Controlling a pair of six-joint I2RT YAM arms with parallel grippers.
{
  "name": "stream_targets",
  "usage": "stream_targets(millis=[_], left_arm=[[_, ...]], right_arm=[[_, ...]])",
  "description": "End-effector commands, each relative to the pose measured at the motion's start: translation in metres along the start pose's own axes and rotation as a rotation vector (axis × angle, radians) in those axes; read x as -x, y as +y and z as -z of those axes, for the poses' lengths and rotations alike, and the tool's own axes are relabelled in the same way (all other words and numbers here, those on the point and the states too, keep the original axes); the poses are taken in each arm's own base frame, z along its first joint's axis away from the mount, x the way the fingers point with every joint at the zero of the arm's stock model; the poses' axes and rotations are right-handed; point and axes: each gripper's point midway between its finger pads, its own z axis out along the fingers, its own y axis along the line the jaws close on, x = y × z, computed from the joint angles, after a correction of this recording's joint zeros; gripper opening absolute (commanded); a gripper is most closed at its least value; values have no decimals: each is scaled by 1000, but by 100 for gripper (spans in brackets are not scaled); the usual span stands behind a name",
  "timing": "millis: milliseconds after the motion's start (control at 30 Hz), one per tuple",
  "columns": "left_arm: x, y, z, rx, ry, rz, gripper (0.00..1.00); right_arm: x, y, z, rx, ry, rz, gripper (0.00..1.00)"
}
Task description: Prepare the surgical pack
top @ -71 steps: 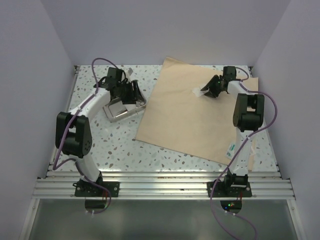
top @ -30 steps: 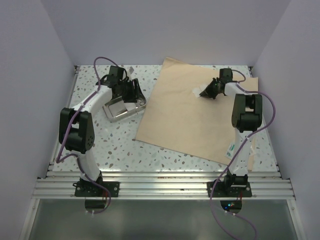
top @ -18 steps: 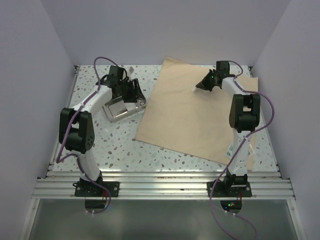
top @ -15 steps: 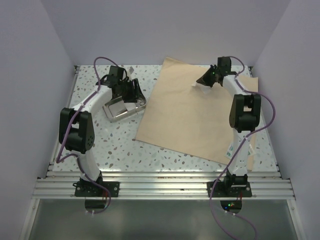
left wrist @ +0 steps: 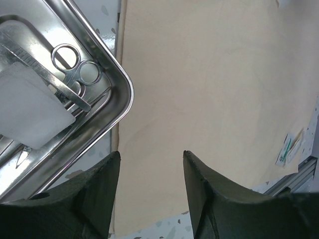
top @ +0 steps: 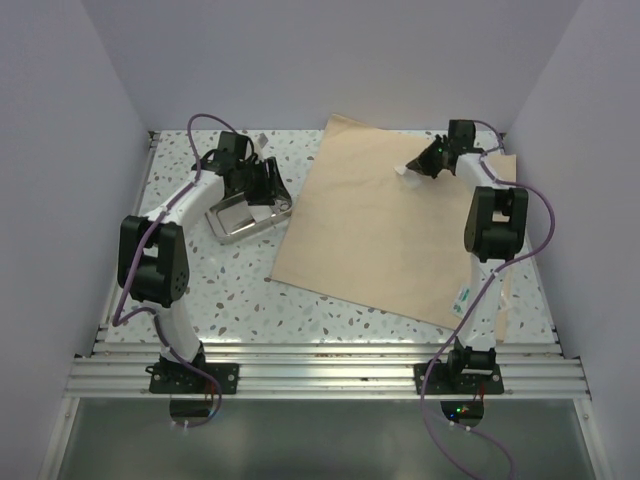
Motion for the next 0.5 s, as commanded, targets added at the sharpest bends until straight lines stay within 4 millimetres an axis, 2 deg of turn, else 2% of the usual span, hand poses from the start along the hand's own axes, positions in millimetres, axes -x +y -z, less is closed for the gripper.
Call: stream_targets(millis=[0, 300, 467], left_arm=[[11, -9, 4, -38, -30, -14, 58], [12, -12, 2, -55, -26, -16, 58], [11, -11, 3, -50, -26, -19, 58]], right_arm=[[2, -15, 10, -33, -23, -25, 0], [-2, -32, 13, -53, -13, -35, 0], [2, -34, 17, -56, -22, -29, 0]])
